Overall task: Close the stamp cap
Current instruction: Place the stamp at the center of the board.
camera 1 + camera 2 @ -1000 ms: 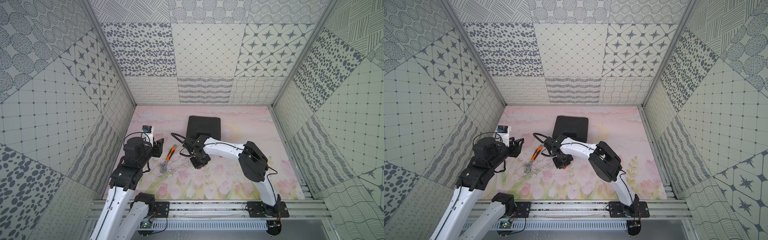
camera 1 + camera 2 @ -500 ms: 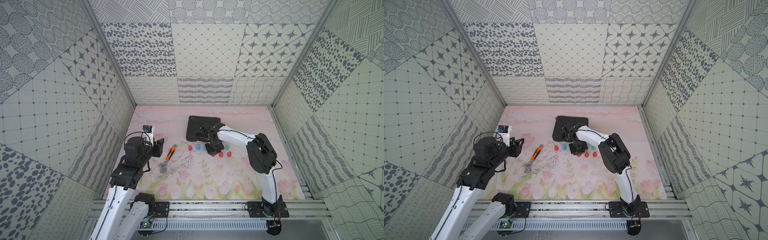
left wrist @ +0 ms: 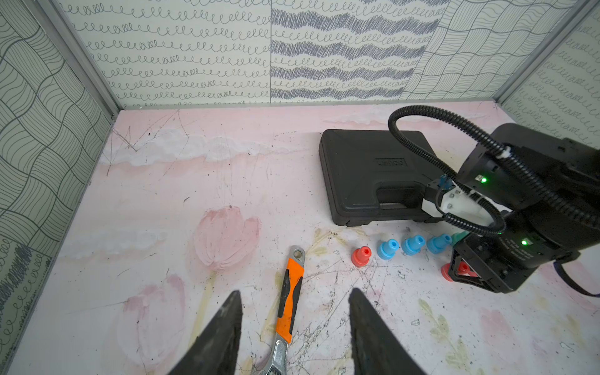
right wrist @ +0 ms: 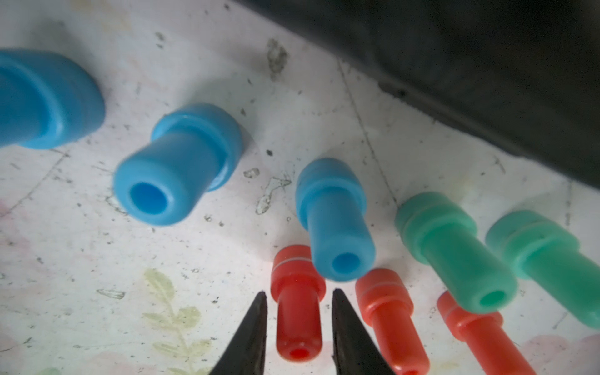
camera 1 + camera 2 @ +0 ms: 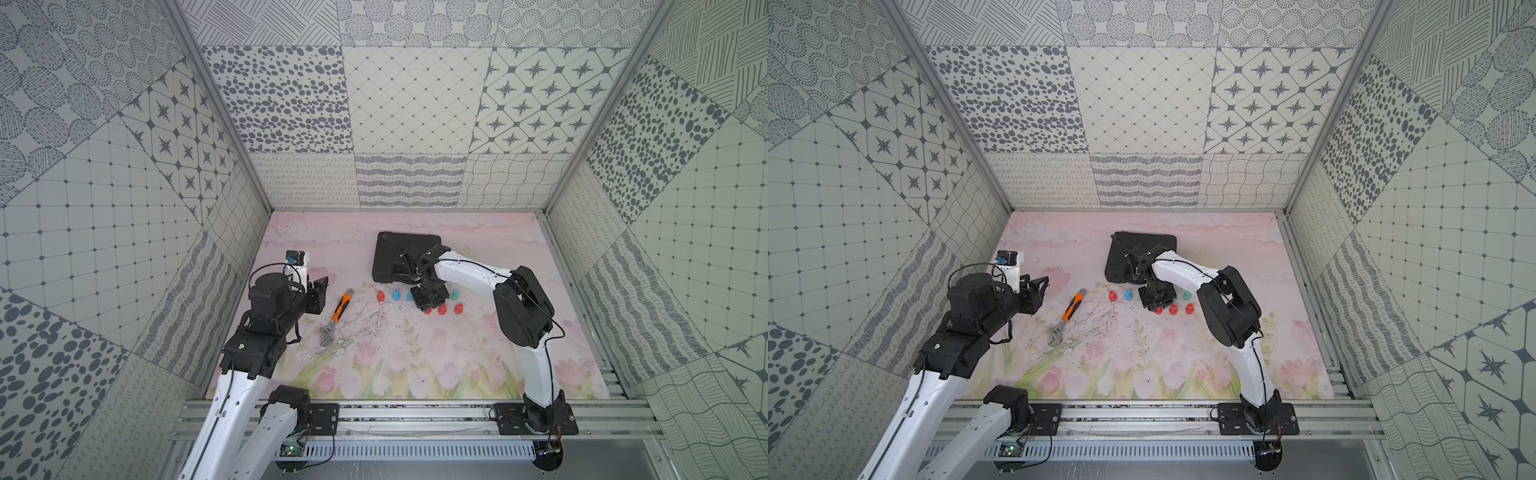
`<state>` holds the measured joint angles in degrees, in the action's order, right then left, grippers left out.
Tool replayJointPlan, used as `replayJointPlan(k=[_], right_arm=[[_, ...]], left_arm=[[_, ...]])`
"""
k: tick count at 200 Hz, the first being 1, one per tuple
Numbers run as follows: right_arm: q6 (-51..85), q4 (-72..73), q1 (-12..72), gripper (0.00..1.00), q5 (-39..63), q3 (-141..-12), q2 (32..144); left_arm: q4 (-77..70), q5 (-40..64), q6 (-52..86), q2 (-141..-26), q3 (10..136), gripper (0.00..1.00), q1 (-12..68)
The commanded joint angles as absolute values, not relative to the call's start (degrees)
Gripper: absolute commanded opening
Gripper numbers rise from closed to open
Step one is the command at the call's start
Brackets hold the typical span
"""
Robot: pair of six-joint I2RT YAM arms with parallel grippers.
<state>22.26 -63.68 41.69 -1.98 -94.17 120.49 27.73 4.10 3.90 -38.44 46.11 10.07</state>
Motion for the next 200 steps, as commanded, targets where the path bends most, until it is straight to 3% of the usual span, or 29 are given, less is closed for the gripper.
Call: replayJointPlan(k=[1,33,58,102,109,112,134,171,200], right_arm=[[22.2,-64.9,41.5,0.37,-3.4,-96.2,116.3],[22.0,-65.1,40.6,0.39,-3.8,-95.3,111.8],[21.2,-63.7,38.8,0.46,-4.4,-92.9,107.2],[20.0,-59.0,32.3,0.78,-5.2,-85.5,98.7],[19.8,-58.0,31.3,0.97,-5.4,-84.2,97.5],[19.7,-57.6,30.8,0.99,-5.6,-83.6,96.9],[18.8,-54.6,27.0,1.0,-6.5,-79.1,92.8],[17.0,-47.1,19.6,1.0,-11.1,-70.9,87.8],[14.9,-34.2,13.9,1.0,-15.9,-60.8,83.1]], left_arm=[[27.6,3.9,2.6,-38.7,46.3,0.53,9.9],[27.2,4.1,2.8,-39.4,46.2,0.53,9.9],[26.9,4.6,3.7,-40.8,46.4,0.54,9.9],[24.1,5.3,8.1,-45.5,46.4,0.73,9.9],[23.6,5.1,8.9,-46.4,46.4,0.76,9.9],[23.4,5.0,9.2,-46.9,46.4,0.78,9.9],[21.3,3.8,11.1,-49.7,46.1,0.98,9.9],[14.0,-1.4,13.6,-54.0,42.8,0.99,9.9],[4.6,-11.3,13.1,-57.1,37.1,0.99,9.8]])
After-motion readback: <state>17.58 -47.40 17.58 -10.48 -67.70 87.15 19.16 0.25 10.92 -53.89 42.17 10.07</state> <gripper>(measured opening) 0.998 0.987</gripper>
